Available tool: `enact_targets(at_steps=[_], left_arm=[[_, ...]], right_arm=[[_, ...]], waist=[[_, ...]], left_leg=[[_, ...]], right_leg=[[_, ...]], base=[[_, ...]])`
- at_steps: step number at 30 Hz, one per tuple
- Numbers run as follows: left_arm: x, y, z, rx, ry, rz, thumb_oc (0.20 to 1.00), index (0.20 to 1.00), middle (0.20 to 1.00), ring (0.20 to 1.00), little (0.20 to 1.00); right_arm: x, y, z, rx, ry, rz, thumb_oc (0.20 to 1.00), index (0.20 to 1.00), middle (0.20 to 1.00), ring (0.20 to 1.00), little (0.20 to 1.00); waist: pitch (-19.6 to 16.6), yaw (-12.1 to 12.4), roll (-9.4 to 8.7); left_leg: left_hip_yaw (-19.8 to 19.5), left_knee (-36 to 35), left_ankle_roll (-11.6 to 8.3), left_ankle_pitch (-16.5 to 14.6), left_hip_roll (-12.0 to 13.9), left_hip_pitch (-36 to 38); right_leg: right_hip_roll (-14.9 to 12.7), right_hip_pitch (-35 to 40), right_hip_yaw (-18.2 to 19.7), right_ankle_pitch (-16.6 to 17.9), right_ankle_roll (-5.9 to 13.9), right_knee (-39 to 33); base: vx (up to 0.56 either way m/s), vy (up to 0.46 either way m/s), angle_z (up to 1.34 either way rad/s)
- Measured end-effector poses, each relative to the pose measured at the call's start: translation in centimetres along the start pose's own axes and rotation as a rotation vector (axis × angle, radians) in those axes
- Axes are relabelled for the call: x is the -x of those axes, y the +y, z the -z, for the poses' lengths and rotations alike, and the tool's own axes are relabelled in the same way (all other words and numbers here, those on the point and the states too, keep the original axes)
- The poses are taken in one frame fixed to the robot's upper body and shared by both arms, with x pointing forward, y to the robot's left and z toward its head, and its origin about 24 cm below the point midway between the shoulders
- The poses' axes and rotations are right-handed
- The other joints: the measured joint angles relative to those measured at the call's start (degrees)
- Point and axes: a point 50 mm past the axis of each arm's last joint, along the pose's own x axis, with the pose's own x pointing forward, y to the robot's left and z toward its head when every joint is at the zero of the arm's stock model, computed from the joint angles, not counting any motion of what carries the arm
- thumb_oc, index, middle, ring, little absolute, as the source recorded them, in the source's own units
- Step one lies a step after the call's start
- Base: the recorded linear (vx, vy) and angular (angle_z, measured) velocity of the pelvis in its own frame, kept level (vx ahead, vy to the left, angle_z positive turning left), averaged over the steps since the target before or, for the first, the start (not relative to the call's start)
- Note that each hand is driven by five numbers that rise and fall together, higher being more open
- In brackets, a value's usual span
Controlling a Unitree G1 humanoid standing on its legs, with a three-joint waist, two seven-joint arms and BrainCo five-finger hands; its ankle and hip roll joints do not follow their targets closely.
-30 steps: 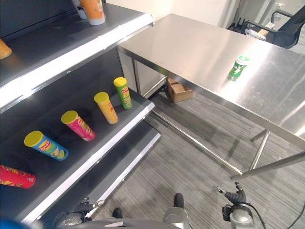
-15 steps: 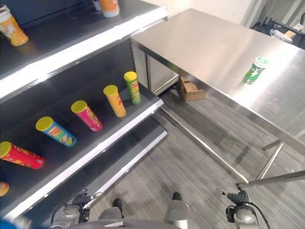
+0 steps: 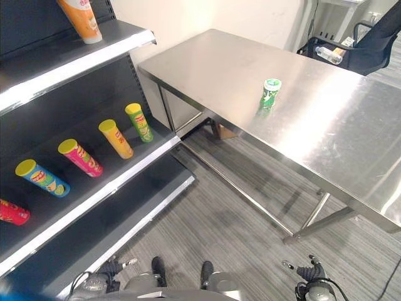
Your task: Put the goods on the table back onto the shelves and tidy them up.
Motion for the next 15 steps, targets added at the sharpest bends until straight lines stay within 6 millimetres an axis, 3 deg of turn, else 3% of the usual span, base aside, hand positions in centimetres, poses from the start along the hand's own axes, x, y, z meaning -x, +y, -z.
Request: enact_targets(at_steps=[2, 3, 4, 5, 6, 8, 9, 12, 13, 14, 15], left_arm=[[-0.1, 0.0, -0.6, -0.008, -0.020, 0.001, 1.000, 1.000, 1.000, 1.000, 1.000], [-0.1, 0.1, -0.4, -0.008, -0.015, 0.000, 1.000, 1.000, 1.000, 1.000, 1.000], [0.0, -0.3, -0.1, -0.004, -0.002, 0.004, 1.000, 1.000, 1.000, 1.000, 1.000], [0.0, -0.1, -0.2, -0.006, -0.006, -0.006, 1.000, 1.000, 1.000, 1.000, 1.000], [0.0, 0.0, 0.3, -0.008, 0.014, -0.006, 1.000, 1.000, 1.000, 1.000, 1.000], [0.0, 0.3, 0.5, -0.012, 0.022, -0.015, 1.000, 1.000, 1.000, 1.000, 1.000], [0.0, 0.5, 0.6, -0.011, 0.024, -0.021, 1.000, 1.000, 1.000, 1.000, 1.000], [0.2, 0.8, 1.3, 0.006, 0.045, -0.033, 1.000, 1.000, 1.000, 1.000, 1.000], [0.2, 1.0, 1.3, 0.017, 0.046, -0.039, 1.000, 1.000, 1.000, 1.000, 1.000], [0.1, 1.2, 1.3, 0.025, 0.049, -0.047, 1.000, 1.000, 1.000, 1.000, 1.000], [0.1, 1.5, 1.4, 0.031, 0.054, -0.054, 1.000, 1.000, 1.000, 1.000, 1.000]], right_arm=[[0.0, 0.2, 0.0, -0.002, 0.000, -0.003, 1.000, 1.000, 1.000, 1.000, 1.000], [0.0, 0.5, -0.3, -0.010, -0.005, -0.006, 1.000, 1.000, 1.000, 1.000, 1.000], [-0.1, 0.3, -0.6, -0.012, -0.012, -0.001, 1.000, 1.000, 1.000, 1.000, 1.000], [-0.3, 0.0, -1.0, -0.022, -0.026, 0.011, 1.000, 1.000, 1.000, 1.000, 1.000], [-0.4, -0.1, -1.1, -0.040, -0.019, 0.024, 1.000, 1.000, 1.000, 1.000, 1.000], [-0.4, -0.3, -1.5, -0.057, -0.037, 0.045, 1.000, 1.000, 1.000, 1.000, 1.000], [-0.5, -1.3, -1.2, -0.095, -0.025, 0.085, 1.000, 1.000, 1.000, 1.000, 1.000], [-0.4, -3.0, -1.4, -0.150, -0.042, 0.141, 1.000, 1.000, 1.000, 1.000, 1.000], [-0.4, -3.5, -1.7, -0.171, -0.059, 0.160, 1.000, 1.000, 1.000, 1.000, 1.000], [-0.3, -4.0, -1.6, -0.179, -0.060, 0.170, 1.000, 1.000, 1.000, 1.000, 1.000], [-0.4, -4.6, -1.9, -0.179, -0.070, 0.178, 1.000, 1.000, 1.000, 1.000, 1.000]], waist=[[-0.5, -0.2, -0.80], [-0.6, -0.4, -0.65], [-1.0, -0.6, 1.42], [-1.4, -1.3, 1.68], [-1.8, -1.3, 1.89], [-2.1, -1.2, 1.26], [-1.9, -1.3, 0.95], [-1.7, -1.3, 1.41], [-1.7, -1.3, 1.82], [-1.1, -1.9, 0.43], [-0.8, -2.3, 0.22]], left_leg=[[-0.4, -2.1, 0.01, 0.0, -1.8, 2.2], [0.0, -3.9, 0.02, 0.0, -2.2, 3.7], [-1.6, -5.7, 0.17, -1.4, 0.3, 4.5], [-2.5, -6.3, 0.92, -2.3, 1.9, 5.5], [-2.1, -7.0, 0.94, -2.3, 2.5, 5.7], [-0.6, -6.7, 1.15, -2.4, 1.5, 6.2], [0.5, -6.2, 3.28, -3.8, 0.2, 6.2], [1.3, -7.3, 6.44, -5.9, -0.6, 7.1], [1.9, -7.6, 7.17, -6.4, -0.7, 7.2], [2.2, -7.5, 7.26, -6.7, -1.9, 7.5], [2.5, -7.5, 7.60, -6.9, -2.4, 7.5]], right_leg=[[-0.1, 0.2, -0.2, -0.2, 0.92, -1.2], [0.0, 0.3, -0.8, -2.2, 4.09, -1.1], [1.4, -2.2, -0.4, -4.1, 1.48, 4.5], [0.9, -3.9, 0.1, -2.9, -2.42, 7.4], [1.2, -3.9, 0.2, -3.0, -1.50, 7.0], [0.4, -4.3, 0.7, -3.2, -1.75, 7.1], [-0.4, -5.0, 0.9, -2.8, -1.08, 7.5], [-0.6, -5.7, 2.3, -2.5, -0.11, 8.2], [-1.3, -6.3, 2.6, -3.2, 0.80, 9.6], [-2.0, -7.2, 3.6, -3.3, 1.22, 10.4], [-2.6, -7.3, 3.9, -3.3, 1.75, 11.0]], base=[[0.11, 0.086, 0.02], [0.14, 0.125, 0.07], [0.16, 0.178, 0.13], [0.16, 0.178, 0.07], [0.14, 0.188, 0.01], [0.08, 0.157, -0.05], [0.04, 0.122, 0.01], [0.05, 0.181, -0.19], [0.03, 0.143, -0.27], [0.04, 0.174, -0.20], [0.06, 0.120, -0.15]])
